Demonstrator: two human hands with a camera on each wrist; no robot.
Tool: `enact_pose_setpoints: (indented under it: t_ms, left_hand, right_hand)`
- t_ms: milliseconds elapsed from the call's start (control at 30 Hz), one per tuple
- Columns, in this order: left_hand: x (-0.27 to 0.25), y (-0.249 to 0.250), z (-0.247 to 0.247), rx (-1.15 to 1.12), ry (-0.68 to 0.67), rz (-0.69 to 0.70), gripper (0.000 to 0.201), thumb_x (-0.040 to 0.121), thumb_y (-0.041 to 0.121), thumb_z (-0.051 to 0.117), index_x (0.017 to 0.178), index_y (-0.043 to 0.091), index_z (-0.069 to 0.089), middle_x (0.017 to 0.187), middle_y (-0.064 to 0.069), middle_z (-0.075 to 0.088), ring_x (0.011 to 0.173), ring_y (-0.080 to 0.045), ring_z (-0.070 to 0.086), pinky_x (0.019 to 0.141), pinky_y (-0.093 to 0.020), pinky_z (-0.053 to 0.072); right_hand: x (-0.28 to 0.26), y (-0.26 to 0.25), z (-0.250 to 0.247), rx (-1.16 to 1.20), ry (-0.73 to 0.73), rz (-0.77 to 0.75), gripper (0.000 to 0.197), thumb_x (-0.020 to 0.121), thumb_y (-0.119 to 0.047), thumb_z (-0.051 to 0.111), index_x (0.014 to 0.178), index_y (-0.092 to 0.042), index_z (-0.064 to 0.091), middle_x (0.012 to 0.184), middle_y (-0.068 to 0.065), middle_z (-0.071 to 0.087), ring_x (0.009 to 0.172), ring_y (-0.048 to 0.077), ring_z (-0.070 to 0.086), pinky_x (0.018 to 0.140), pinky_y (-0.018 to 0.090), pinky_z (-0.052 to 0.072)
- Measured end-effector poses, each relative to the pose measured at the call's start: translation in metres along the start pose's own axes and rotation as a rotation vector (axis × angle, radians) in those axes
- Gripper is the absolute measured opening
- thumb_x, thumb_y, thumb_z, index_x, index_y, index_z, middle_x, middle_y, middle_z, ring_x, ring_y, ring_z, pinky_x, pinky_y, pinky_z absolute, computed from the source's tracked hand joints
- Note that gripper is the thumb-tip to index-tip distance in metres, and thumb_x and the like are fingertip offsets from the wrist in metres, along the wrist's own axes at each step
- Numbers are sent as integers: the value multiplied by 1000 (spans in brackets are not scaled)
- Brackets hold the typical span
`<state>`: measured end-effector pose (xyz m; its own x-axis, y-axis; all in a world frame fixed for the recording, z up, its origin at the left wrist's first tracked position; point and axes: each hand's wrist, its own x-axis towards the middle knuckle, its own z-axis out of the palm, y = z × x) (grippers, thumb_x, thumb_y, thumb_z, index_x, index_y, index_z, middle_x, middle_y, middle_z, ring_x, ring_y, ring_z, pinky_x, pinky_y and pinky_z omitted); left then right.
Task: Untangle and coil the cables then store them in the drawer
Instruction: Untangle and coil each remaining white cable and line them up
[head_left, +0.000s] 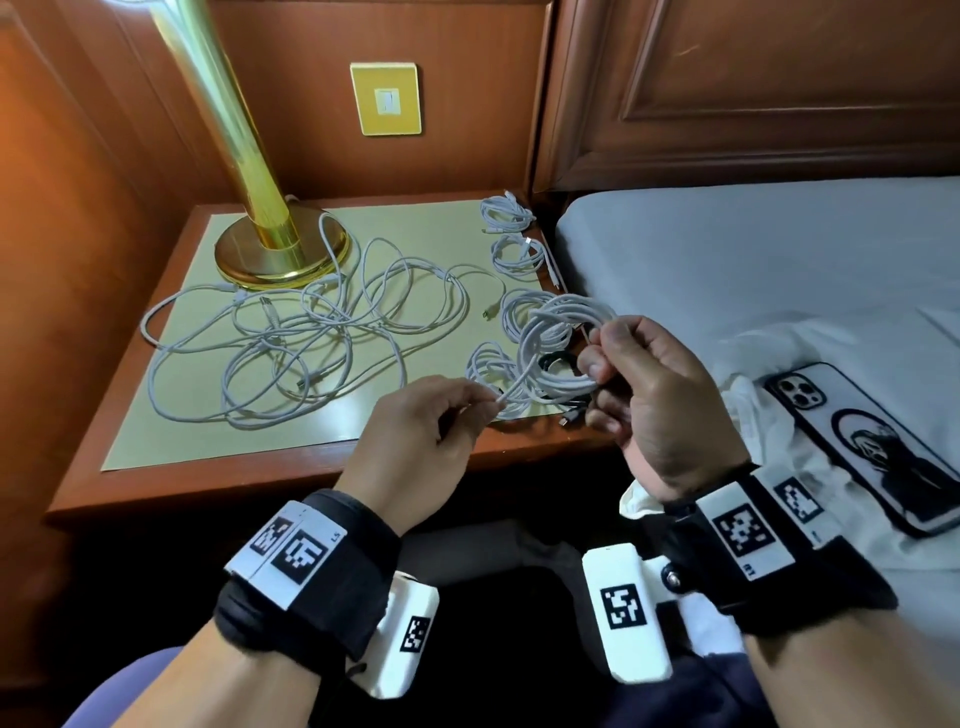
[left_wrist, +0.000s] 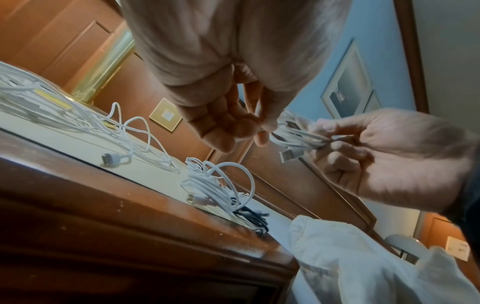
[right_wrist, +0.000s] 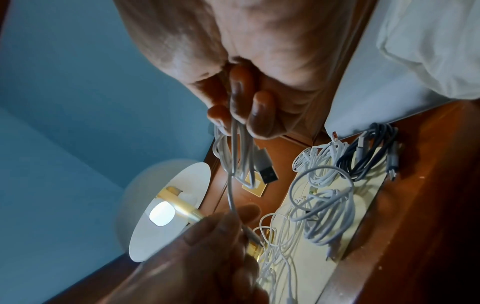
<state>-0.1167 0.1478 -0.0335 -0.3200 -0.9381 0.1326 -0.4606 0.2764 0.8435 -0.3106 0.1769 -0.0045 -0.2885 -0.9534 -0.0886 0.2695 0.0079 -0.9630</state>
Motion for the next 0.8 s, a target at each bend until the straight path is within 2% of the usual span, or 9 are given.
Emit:
enact_pose_setpoints:
  t_ms: [100,167,267,367,500,600,667,733,800]
  left_hand:
    - [1,0,5,-31,9,-3,5,92,24,71,89,29,72,68,13,62,62,-3,53,61,-10,39]
    - [1,4,8,-133,-23,-25,4,91,24,73,90,27,72,64,14,63,58,-3,54,61,-15,43]
    - [0,9,10,-272,-64,-70,6,90,22,74,88,21,69,67,-1,67,60,-14,65,70,-40,57]
    - [0,9,12,-385,-63,-116,11,88,20,76,84,18,66,69,-8,68,60,-21,67,76,-55,58]
    - [-3,15,13,-418,-95,-128,9,89,15,75,85,12,67,65,-1,67,58,-17,64,70,-46,58]
    - [-4,17,15,-385,-101,-128,9,89,15,75,86,14,66,64,4,65,56,-15,63,63,-38,56]
    - [-4,16,16,-365,-93,-124,10,89,16,75,83,16,67,64,-2,66,56,-16,63,62,-41,57]
    - [-4,16,16,-359,-97,-136,11,89,18,76,81,17,67,66,-6,66,57,-17,63,64,-47,58]
    - [-5,16,16,-356,-112,-155,12,89,21,76,82,17,68,65,-5,67,57,-18,64,66,-50,59]
  right_hand:
    - [-3,4,3,-25,-22,0,22,105,-20,46,84,-15,51,66,-2,51,41,7,26,39,19,25]
    - [-2,4,4,-9,-15,-1,21,104,-20,46,84,-15,52,66,-1,53,40,6,27,39,19,26]
    - [-1,6,5,-8,4,2,20,104,-21,47,86,-15,54,68,0,57,41,7,30,39,19,29]
    - [-1,6,6,20,36,10,22,104,-20,49,83,-16,56,72,0,59,41,7,29,41,20,28]
    - [-1,9,10,45,90,11,35,102,-19,52,69,-25,63,78,-2,55,42,5,29,40,18,30]
    - [-1,11,15,20,89,5,31,103,-19,51,75,-24,62,79,-3,55,44,6,28,41,19,29]
    - [-2,12,17,-4,71,2,26,103,-19,50,79,-20,59,79,-1,51,45,7,27,42,20,27]
    - [-3,13,17,0,53,-6,31,104,-18,49,75,-22,61,81,7,45,46,8,25,46,24,24]
    - [-4,14,17,-5,32,-16,37,103,-18,50,70,-27,65,87,6,44,46,8,25,47,25,22]
